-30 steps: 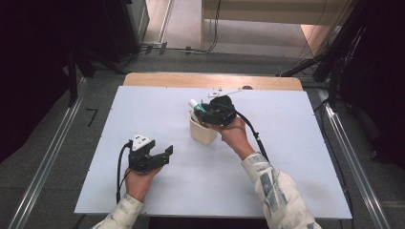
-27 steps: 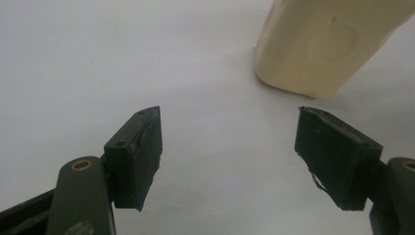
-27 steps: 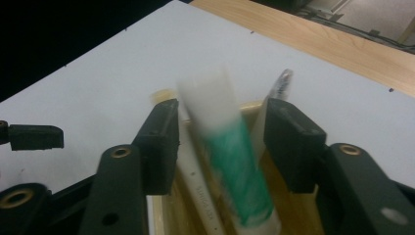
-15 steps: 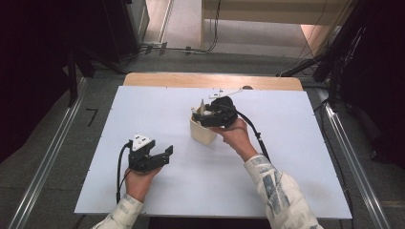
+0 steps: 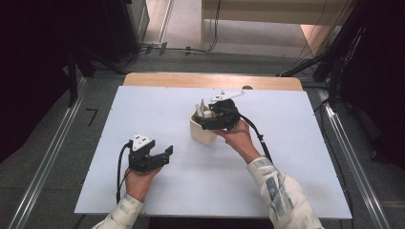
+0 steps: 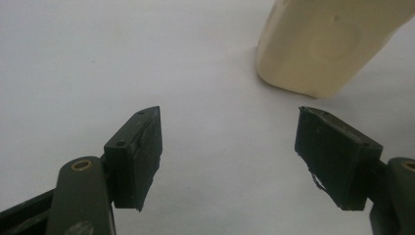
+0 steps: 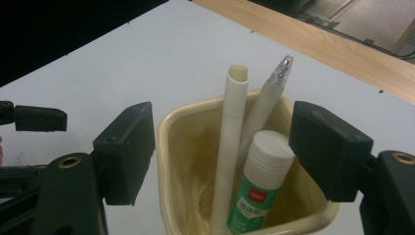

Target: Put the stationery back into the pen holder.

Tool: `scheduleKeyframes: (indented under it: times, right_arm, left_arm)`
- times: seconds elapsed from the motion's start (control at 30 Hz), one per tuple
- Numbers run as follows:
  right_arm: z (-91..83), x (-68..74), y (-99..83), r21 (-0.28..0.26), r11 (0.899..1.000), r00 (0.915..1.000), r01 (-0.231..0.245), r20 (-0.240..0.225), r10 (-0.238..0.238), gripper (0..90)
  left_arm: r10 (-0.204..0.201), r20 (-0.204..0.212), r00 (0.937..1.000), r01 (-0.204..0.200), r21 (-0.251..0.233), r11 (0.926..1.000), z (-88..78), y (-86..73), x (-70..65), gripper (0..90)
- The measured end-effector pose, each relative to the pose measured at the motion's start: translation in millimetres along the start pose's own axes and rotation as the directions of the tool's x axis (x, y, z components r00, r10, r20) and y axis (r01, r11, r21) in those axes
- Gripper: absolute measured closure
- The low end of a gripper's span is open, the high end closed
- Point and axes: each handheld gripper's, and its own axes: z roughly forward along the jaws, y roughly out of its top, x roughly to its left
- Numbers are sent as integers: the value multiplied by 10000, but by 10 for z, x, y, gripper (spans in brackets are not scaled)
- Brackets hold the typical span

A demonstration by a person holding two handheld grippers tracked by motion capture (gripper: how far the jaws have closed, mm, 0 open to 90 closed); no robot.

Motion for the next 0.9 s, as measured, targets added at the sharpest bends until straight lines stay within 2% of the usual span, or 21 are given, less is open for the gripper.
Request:
scheduleKeyframes:
  times: [0.37,0.9]
  right_arm:
    - [-57,6,-47,41,9996,9989,264,374,-265,169]
    - [-146,-28,-112,-26,9997,9987,256,443,-255,158]
  left_arm:
    - [-3,-11,10000,3,-4,10000,-3,-1,-2,268]
    - [-11,-40,10000,11,-13,10000,-6,0,4,268]
